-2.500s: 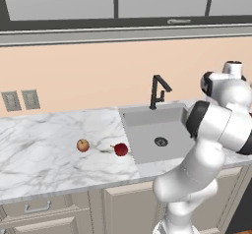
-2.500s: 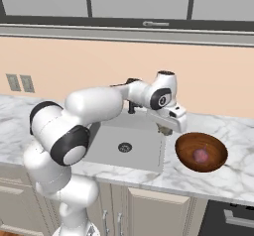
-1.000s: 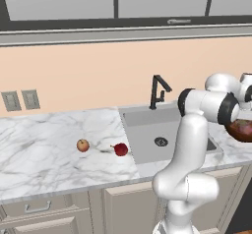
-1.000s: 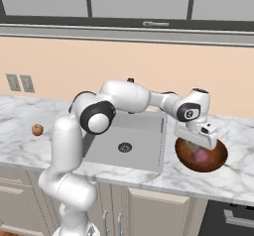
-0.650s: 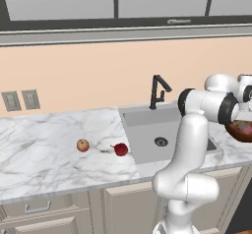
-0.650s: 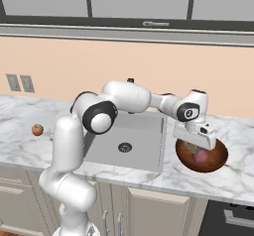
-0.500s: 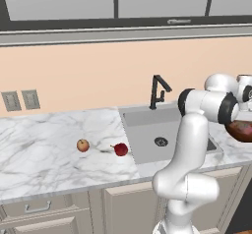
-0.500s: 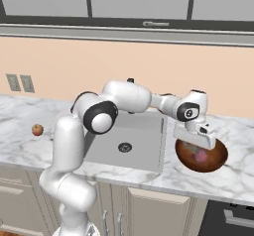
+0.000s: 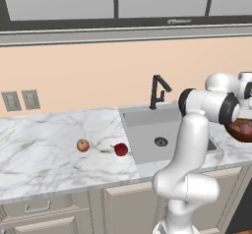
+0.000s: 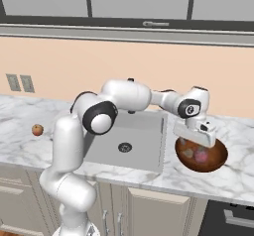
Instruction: There is a mixed pile of frozen fruits and vegetables on the counter. Locate all the frozen vegetables and place the items in a bowl on the counter. Take all the frozen fruits and defrost them in a running sink.
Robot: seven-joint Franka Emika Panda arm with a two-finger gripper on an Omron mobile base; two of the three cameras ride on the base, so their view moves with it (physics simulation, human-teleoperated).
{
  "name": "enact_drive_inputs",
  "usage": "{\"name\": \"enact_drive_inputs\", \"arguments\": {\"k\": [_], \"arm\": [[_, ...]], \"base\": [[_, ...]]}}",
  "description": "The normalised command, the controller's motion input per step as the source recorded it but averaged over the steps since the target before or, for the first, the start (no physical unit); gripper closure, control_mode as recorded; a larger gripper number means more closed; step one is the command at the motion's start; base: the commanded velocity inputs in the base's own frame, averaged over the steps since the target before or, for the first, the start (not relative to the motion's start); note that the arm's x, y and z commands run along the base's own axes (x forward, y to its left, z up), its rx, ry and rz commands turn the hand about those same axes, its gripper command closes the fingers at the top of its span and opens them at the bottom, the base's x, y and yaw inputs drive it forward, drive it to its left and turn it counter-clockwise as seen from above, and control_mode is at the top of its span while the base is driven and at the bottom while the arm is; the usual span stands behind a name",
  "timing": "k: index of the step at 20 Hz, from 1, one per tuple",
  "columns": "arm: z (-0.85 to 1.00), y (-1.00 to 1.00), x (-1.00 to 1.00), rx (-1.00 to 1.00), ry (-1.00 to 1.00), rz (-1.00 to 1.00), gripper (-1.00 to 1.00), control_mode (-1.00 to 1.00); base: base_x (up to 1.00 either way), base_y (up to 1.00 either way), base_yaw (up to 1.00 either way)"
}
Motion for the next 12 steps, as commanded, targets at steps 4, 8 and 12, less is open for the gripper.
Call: {"name": "enact_drive_inputs", "arguments": {"k": [4, 8, 12], "arm": [[0.35, 0.15, -0.01, 0.06, 0.00, -0.03, -1.00, -1.00], [0.34, 0.22, -0.06, 0.01, -0.01, 0.01, -1.00, -1.00], [0.22, 0.37, -0.08, 0.00, -0.01, 0.01, -1.00, -1.00]], "base": [[0.00, 0.00, 0.00], [0.00, 0.00, 0.00], [0.00, 0.00, 0.00]]}}
